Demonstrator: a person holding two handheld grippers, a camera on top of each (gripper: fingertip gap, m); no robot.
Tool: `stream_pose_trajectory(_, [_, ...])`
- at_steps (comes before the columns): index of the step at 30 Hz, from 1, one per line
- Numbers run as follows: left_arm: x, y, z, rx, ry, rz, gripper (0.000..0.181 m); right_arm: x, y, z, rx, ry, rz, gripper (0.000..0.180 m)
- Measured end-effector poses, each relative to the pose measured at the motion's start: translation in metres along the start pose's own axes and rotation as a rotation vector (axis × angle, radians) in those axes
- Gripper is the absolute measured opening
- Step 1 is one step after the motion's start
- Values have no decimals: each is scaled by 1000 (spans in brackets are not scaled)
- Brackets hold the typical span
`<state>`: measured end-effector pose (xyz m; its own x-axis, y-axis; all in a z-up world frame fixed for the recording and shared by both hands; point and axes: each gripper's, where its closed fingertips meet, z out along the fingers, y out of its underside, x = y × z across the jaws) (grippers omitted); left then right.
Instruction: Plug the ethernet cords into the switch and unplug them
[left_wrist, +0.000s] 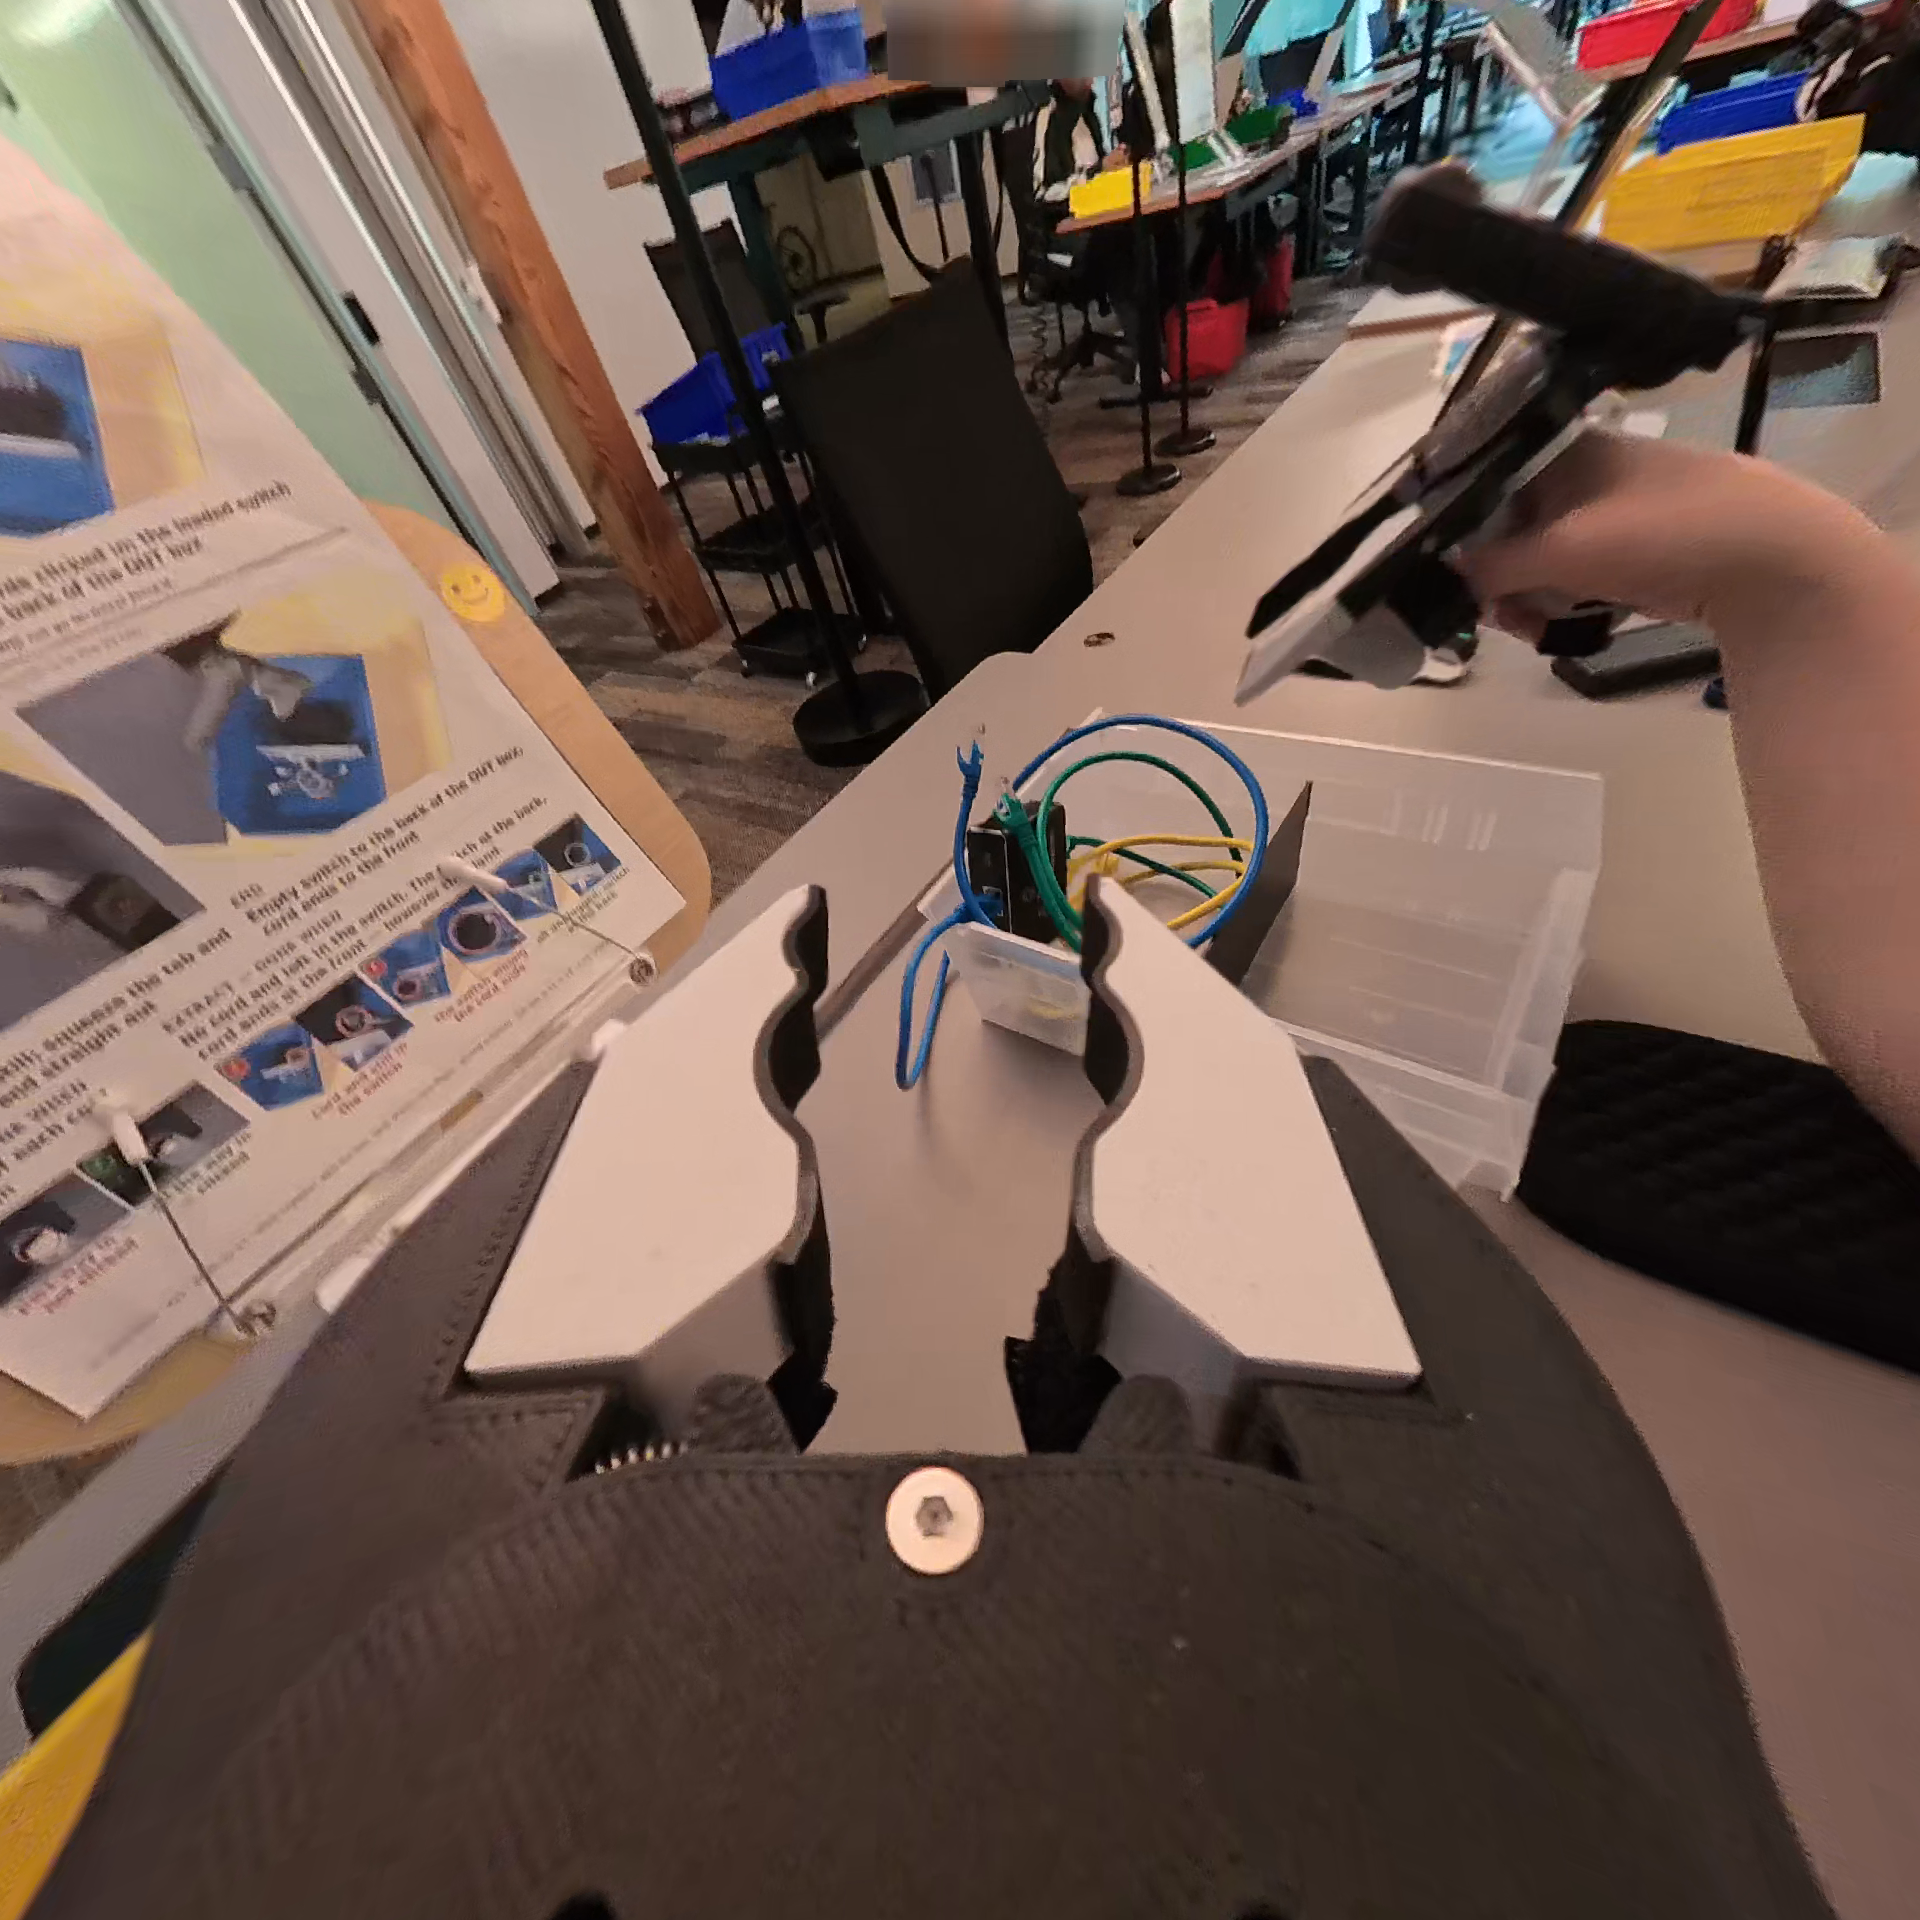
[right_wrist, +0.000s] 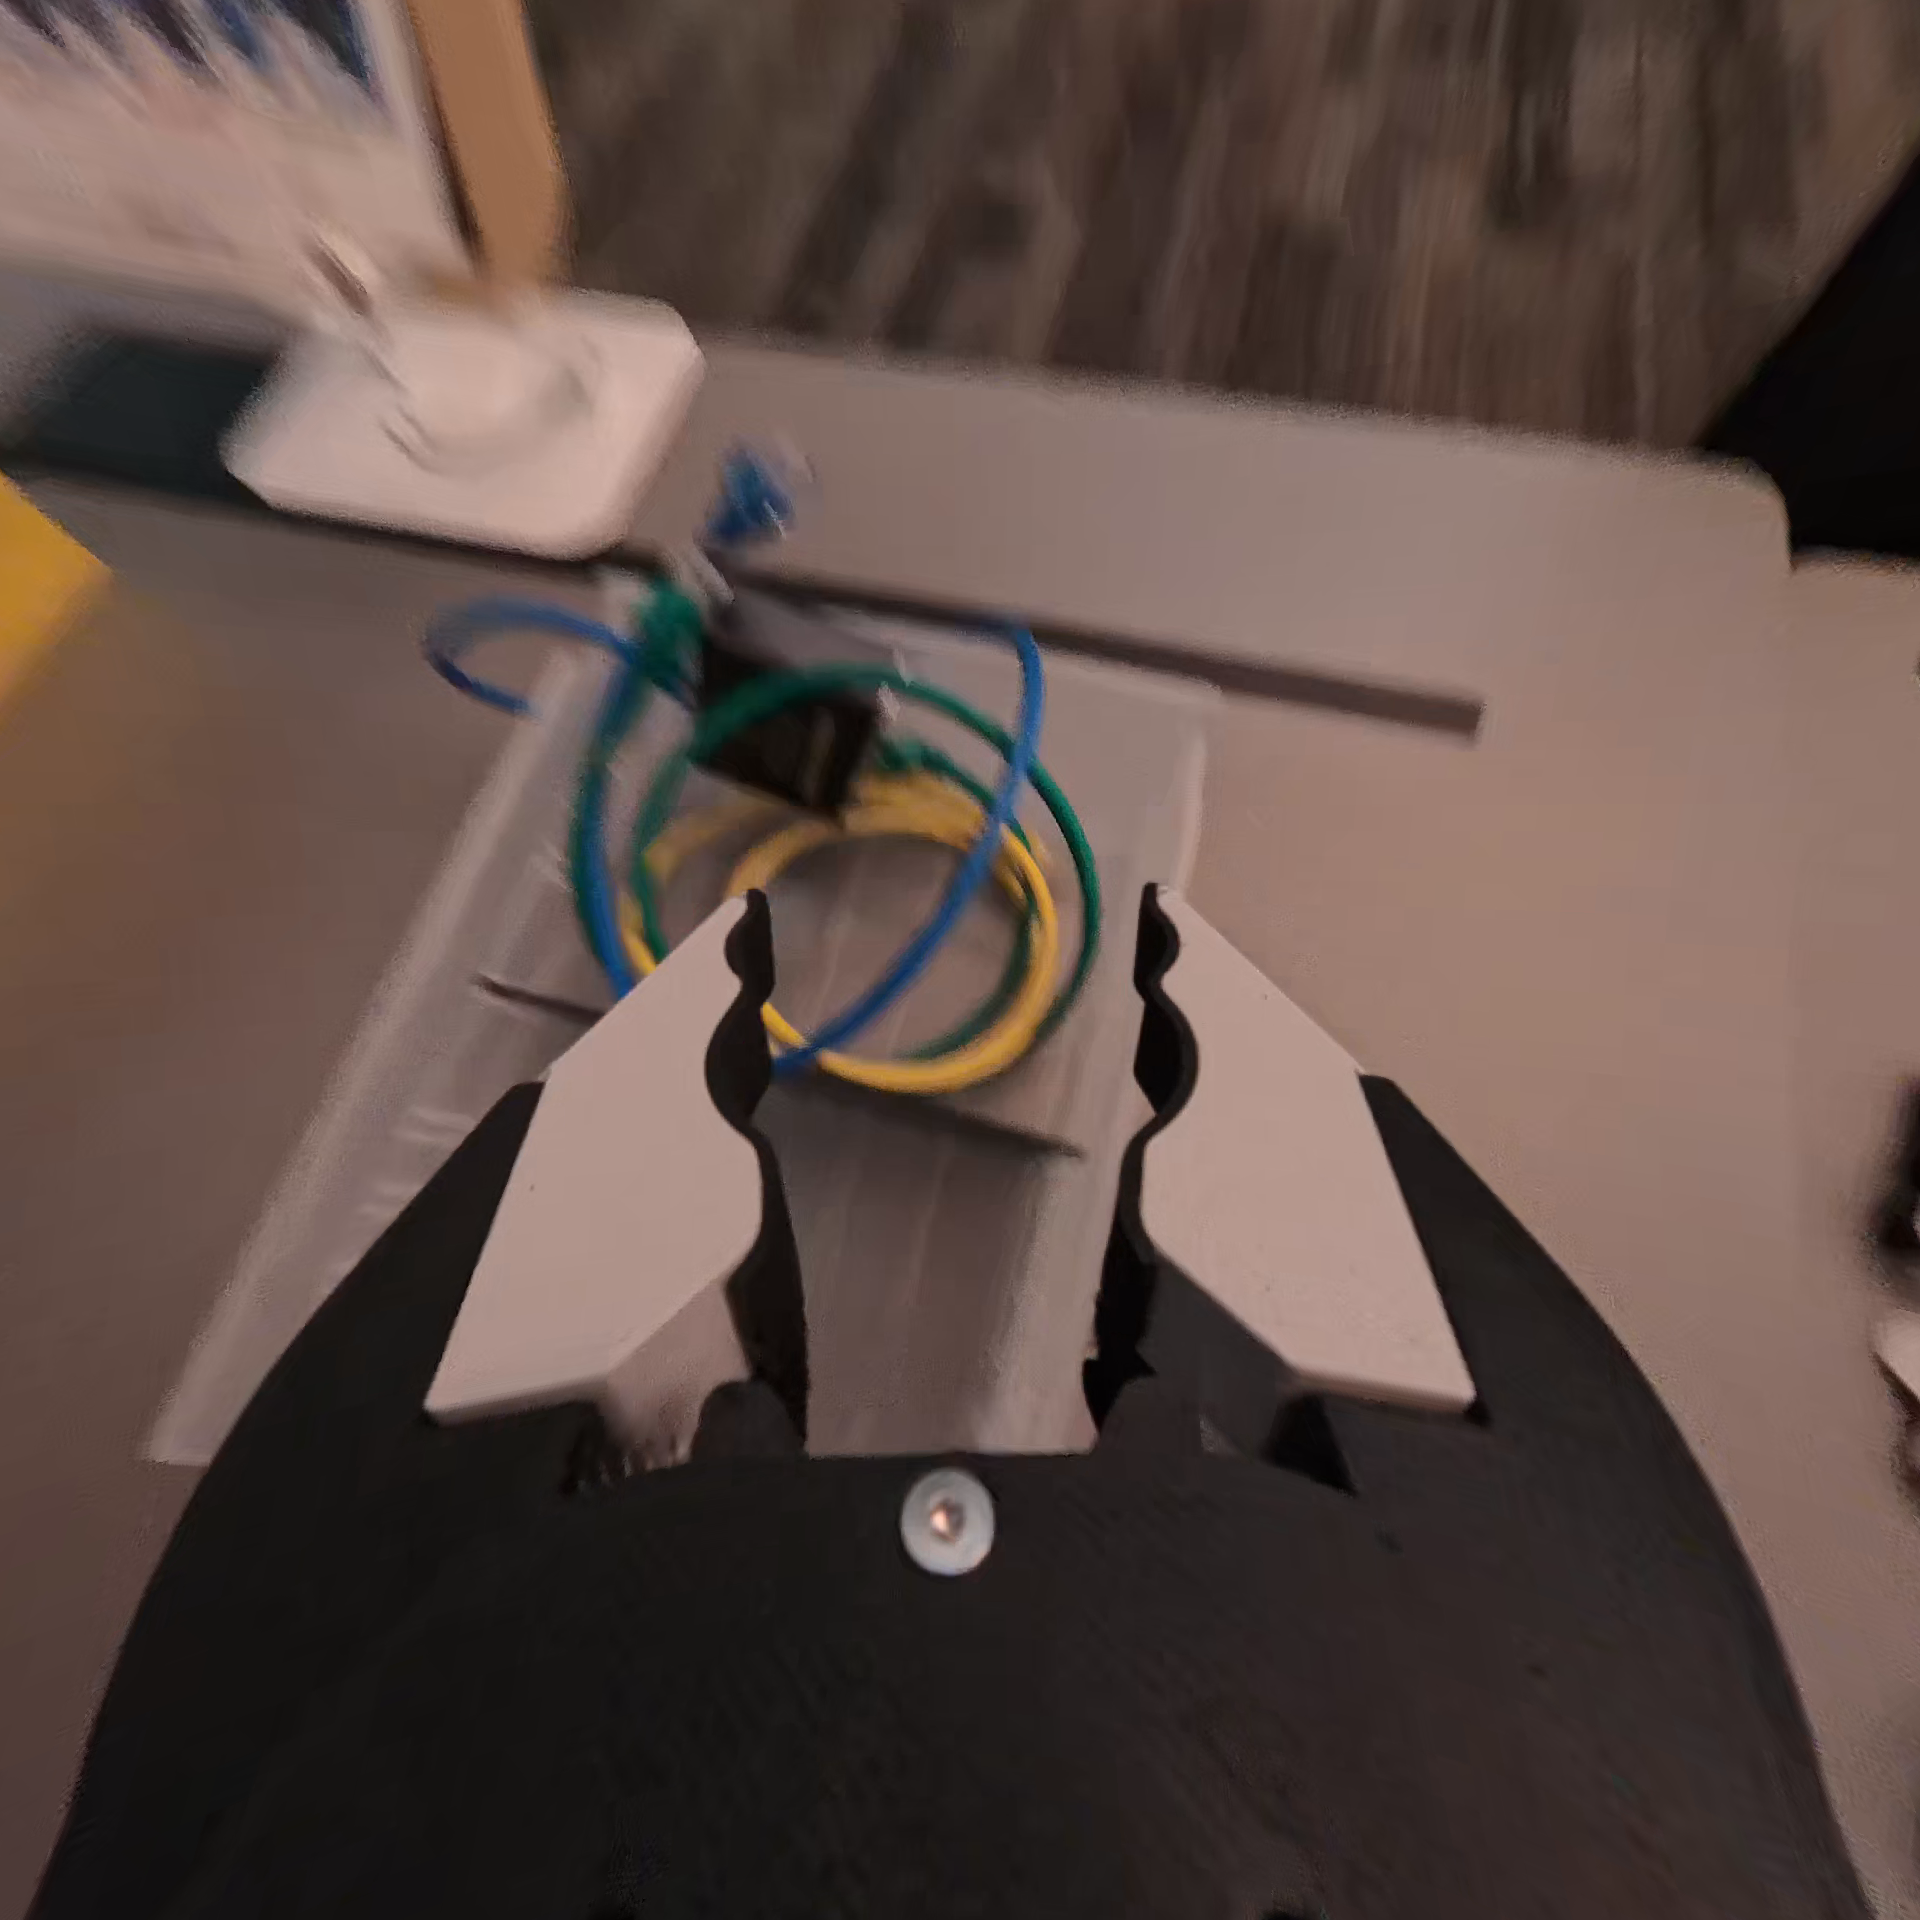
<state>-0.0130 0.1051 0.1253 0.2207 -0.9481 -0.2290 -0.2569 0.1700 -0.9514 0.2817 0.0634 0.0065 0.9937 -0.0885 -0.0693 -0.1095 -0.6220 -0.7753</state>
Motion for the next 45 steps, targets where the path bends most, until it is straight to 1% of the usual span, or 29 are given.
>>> stream_pose_trajectory(2, [2,7,0,-55,-10,-37,55,23,38,9,-242,123,-73,70])
stream_pose_trajectory(3, [2,10,0,-82,-24,-45,59,31,54,10,-327,154,-92,71])
stream_pose_trajectory(4, [1,13,-1,-105,-44,-48,61,34,69,12,-390,137,-86,70])
stream_pose_trajectory(5, [-1,15,-3,-124,-67,-46,62,33,83,14,-447,98,-76,65])
stream_pose_trajectory(7, [-7,18,-13,-148,-121,-43,66,44,104,17,-519,89,-43,63])
stream_pose_trajectory(11, [-30,26,-52,-179,-276,-101,71,41,147,14,-698,-7,73,51])
stream_pose_trajectory(13, [-51,42,-80,-258,-393,-115,73,32,159,15,-756,-72,97,47])
stream_pose_trajectory(14, [-68,53,-98,-321,-481,-116,75,29,164,17,-786,-92,97,45])
stream_pose_trajectory(16, [-107,80,-147,-469,-682,-137,78,26,175,20,-850,-103,85,45])
stream_pose_trajectory(17, [-123,97,-173,-550,-754,-166,80,23,179,22,-879,-112,86,45])
stream_pose_trajectory(19, [-149,137,-221,-681,-836,-257,83,19,185,24,-920,-124,100,40])
stream_pose_trajectory(22, [-181,210,-279,-791,-902,-423,82,15,191,23,-964,-125,136,34])
stream_pose_trajectory(23, [-188,237,-292,-817,-897,-492,79,15,192,23,-972,-124,153,33])
stream_pose_trajectory(24, [-194,260,-302,-823,-898,-592,79,15,194,23,-980,-119,171,31])
stream_pose_trajectory(25, [-201,278,-304,-787,-888,-698,74,13,195,24,-984,-124,193,29])
stream_pose_trajectory(26, [-207,291,-298,-726,-847,-782,69,12,197,24,-994,-132,212,26])
stream_pose_trajectory(27, [-211,300,-292,-687,-809,-844,70,12,197,24,-991,-131,235,26])
stream_pose_trajectory(28, [-213,309,-293,-697,-801,-880,73,11,197,25,-985,-136,257,26])
stream_pose_trajectory(29, [-214,317,-296,-732,-809,-879,78,10,197,24,-988,-135,266,25])
stream_pose_trajectory(32, [-212,334,-295,-808,-792,-834,78,13,198,24,-993,-107,257,25])
stream_pose_trajectory(36, [-185,363,-284,-929,-637,-899,46,13,198,23,-996,-91,245,21])
stream_pose_trajectory(37, [-178,368,-282,-962,-594,-905,19,11,198,23,-997,-101,250,17])
stream_pose_trajectory(38, [-171,371,-278,-988,-552,-913,3,9,197,22,-998,-108,251,13])
stream_pose_trajectory(40, [-166,374,-276,-1040,-523,-890,1,8,199,21,-1013,-97,224,10])
stream_pose_trajectory(43, [-148,368,-264,-1115,-411,-802,4,-1,200,20,-1051,-85,197,6])
stream_pose_trajectory(45, [-132,363,-254,-1176,-347,-788,6,-9,200,22,-1078,-70,190,6])
